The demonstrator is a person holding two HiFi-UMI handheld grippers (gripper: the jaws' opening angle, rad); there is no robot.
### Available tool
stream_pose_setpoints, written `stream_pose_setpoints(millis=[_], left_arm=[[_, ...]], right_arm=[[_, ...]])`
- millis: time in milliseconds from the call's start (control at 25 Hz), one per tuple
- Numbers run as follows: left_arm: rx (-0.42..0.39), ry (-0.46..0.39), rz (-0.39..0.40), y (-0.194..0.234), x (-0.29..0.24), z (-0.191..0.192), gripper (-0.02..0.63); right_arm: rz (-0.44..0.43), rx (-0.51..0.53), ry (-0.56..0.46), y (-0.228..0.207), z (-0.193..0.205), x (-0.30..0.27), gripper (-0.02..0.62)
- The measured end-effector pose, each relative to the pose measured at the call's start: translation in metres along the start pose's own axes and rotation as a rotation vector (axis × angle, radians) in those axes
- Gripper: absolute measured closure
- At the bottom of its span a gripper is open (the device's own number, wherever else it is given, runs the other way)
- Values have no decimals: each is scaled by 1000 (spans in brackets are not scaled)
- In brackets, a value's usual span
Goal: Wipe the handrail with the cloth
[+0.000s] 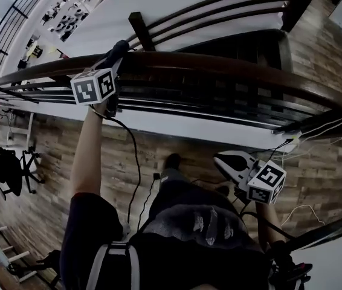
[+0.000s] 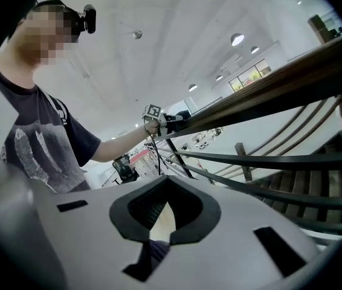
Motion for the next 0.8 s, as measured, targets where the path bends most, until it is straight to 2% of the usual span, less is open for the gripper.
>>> stream_pose_setpoints(millis=[120, 200, 280, 360, 440, 640, 800], left_arm=[[-15, -3, -3, -81, -14, -16, 511], [-21, 0, -11, -130, -24, -28, 511], [-8, -5, 19, -180, -37, -40, 511], [-15, -17, 80, -233, -50, -50, 511], [-53, -38, 155, -285, -60, -57, 511], [-227, -56, 314, -395, -66, -81, 511], [-296, -57, 363, -470, -81, -97, 511]], right_arm=[[12, 36, 24, -9, 24, 63, 592], [6, 9, 28, -11, 37, 100, 591], [7, -41, 14, -19, 48, 131, 592], [28, -70, -2, -32, 51, 151, 592], [70, -79, -18, -45, 47, 166, 592], [170, -106, -94, -61, 32, 192, 592], [193, -67, -96, -75, 31, 218, 592]])
Point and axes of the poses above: the fingertips, and each gripper's own axes: x backward along the fingers, y to its left, z out of its underside, the point moved 4 cm from there along x, backward along the fingers, and after that the axes turned 8 degrees about -x, right-handed, at the moved point
